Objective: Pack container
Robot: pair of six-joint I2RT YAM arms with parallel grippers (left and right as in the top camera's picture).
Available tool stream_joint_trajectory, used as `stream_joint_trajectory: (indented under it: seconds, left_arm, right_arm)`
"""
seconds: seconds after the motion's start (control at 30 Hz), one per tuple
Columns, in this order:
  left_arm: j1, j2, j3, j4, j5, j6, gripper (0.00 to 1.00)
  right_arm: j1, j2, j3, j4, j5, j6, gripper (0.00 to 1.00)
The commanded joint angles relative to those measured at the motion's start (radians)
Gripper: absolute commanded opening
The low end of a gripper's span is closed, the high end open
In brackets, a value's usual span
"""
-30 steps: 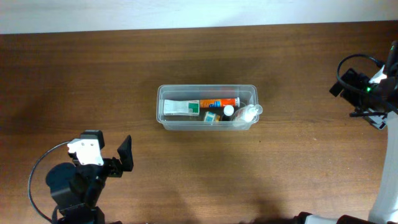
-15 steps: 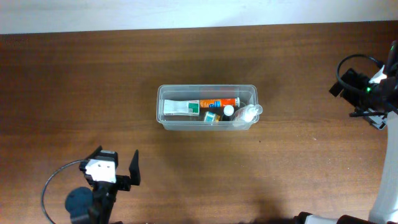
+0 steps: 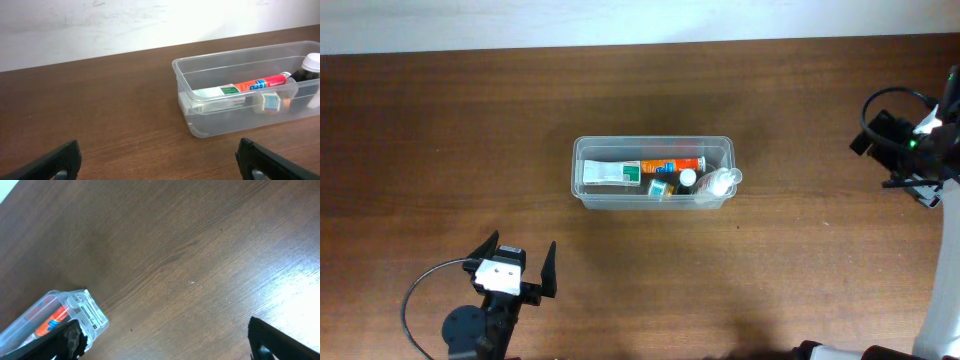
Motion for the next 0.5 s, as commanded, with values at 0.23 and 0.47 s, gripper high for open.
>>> stream_joint_trajectory:
  seconds: [0.23,0.47]
  left_arm:
    - [-0.006,-0.011,-0.008,0.006,-0.011,0.009,1.0]
    - [-0.006,-0.011,-0.008,0.006,-0.01,0.009,1.0]
  right_arm:
    - [-0.005,-0.001,0.004,0.003,-0.001,0.005,0.98]
    - [-0.002,-0.006,0.004,0.003,-0.001,0.005,0.98]
